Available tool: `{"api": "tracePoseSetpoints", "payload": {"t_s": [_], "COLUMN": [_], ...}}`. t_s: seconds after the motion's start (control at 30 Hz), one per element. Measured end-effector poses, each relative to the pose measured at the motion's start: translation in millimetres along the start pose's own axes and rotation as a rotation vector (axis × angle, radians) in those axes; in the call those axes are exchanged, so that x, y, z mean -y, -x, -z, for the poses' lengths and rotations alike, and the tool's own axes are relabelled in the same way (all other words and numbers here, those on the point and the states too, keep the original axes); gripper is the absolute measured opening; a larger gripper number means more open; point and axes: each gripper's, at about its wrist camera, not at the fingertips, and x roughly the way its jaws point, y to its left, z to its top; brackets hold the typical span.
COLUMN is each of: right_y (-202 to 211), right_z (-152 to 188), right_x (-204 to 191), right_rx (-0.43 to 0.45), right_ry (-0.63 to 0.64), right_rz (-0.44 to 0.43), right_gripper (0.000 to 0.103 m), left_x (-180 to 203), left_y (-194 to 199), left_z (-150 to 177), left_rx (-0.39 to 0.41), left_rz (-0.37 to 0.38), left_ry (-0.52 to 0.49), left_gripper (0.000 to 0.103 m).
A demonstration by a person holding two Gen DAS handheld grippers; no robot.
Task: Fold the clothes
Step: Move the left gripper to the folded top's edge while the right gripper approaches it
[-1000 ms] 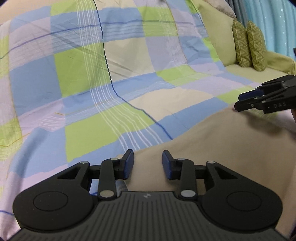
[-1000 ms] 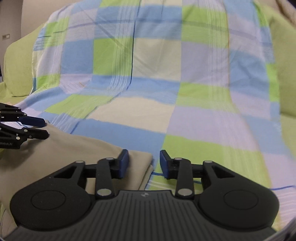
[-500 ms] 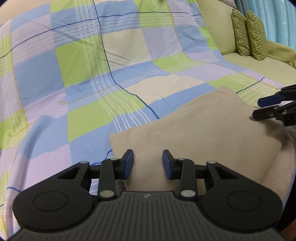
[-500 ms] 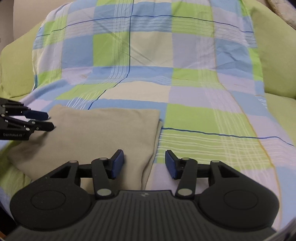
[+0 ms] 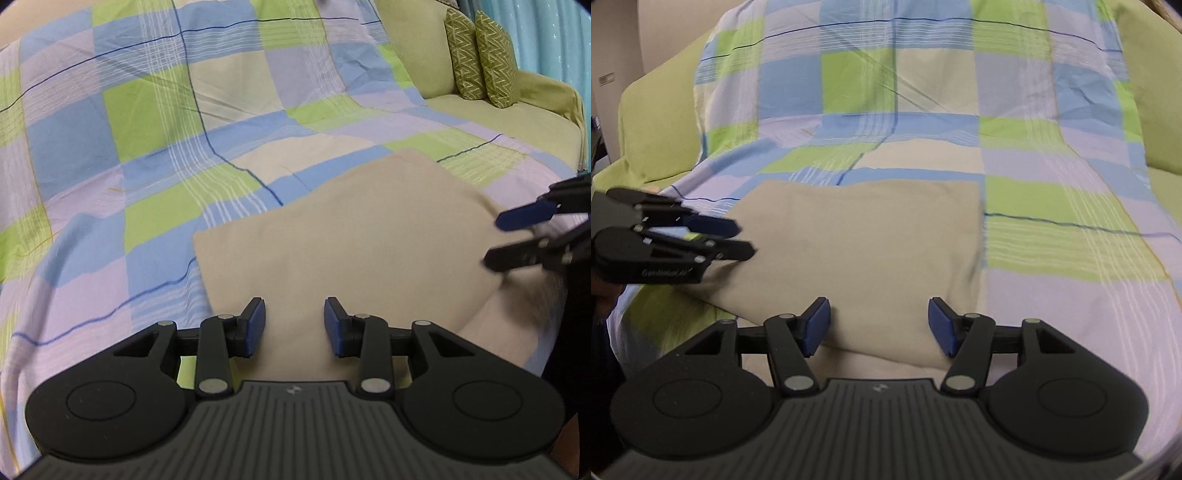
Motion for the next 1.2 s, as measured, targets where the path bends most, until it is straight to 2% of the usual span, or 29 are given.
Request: {"api": "tracePoseSetpoints", "payload": {"t_s": [0.1,0.2,0.27,0.3,0.37,0.47,0.53,0.63,0.67,0.77,1.0,1.07,1.2], "right_y": [9.1,15.6,26.5,37.5,51.0,52.1,48.4,33.3,27.9,18.1,34.0,29.3,25.5], "right_z": [5.8,12.8,15.9,15.8,15.0,15.1,16.1,18.0,18.7,27.7,34.5,36.3,44.0], "right_x": [3.8,13.2,19.0,21.0,16.8,11.6,10.4,15.6,17.6,24.2,51.6,60.5,72.2], "right_rx": [-0.017,-0.049,-0.012,0.035,0.095,0.122,0.138,0.115,0.105,0.051,0.146,0.158,0.172], "right_ry": [0.003,-0.054,-0.125,-0.172,-0.186,-0.189,-0.21,-0.277,-0.301,-0.337,-0.445,-0.469,-0.504], "right_rz": [0.036,0.09,0.081,0.052,0.038,0.014,-0.026,-0.152,-0.197,-0.199,-0.241,-0.269,-0.263], "right_gripper": [0.056,0.06,0.06,0.06,0.06,0.06,0.06,0.061,0.065,0.065,0.069,0.072,0.073], "left_x": [-7.9,-15.8,-18.7,-18.6,-15.9,1.9,21.6,35.5,34.7,27.1,31.4,44.8,73.0], "left_y": [8.9,19.8,28.1,32.1,36.3,30.5,20.2,4.3,3.5,4.3,-8.3,-27.8,-57.4], "left_z": [13.7,21.5,20.3,17.3,10.9,-0.5,-5.4,-1.2,-0.7,-9.6,-57.1,-78.7,-96.3], "left_rx": [-0.012,-0.01,0.007,0.026,0.055,0.076,0.066,0.012,0.011,-0.018,0.008,0.018,0.026], "left_rz": [-0.011,-0.01,0.002,0.019,0.057,0.115,0.165,0.173,0.177,0.199,0.208,0.272,0.356], "left_ry": [0.027,0.061,0.082,0.093,0.104,0.045,-0.033,-0.093,-0.088,-0.066,-0.162,-0.198,-0.288], "left_gripper": [0.044,0.044,0.044,0.044,0.044,0.044,0.044,0.045,0.045,0.046,0.046,0.046,0.046]}}
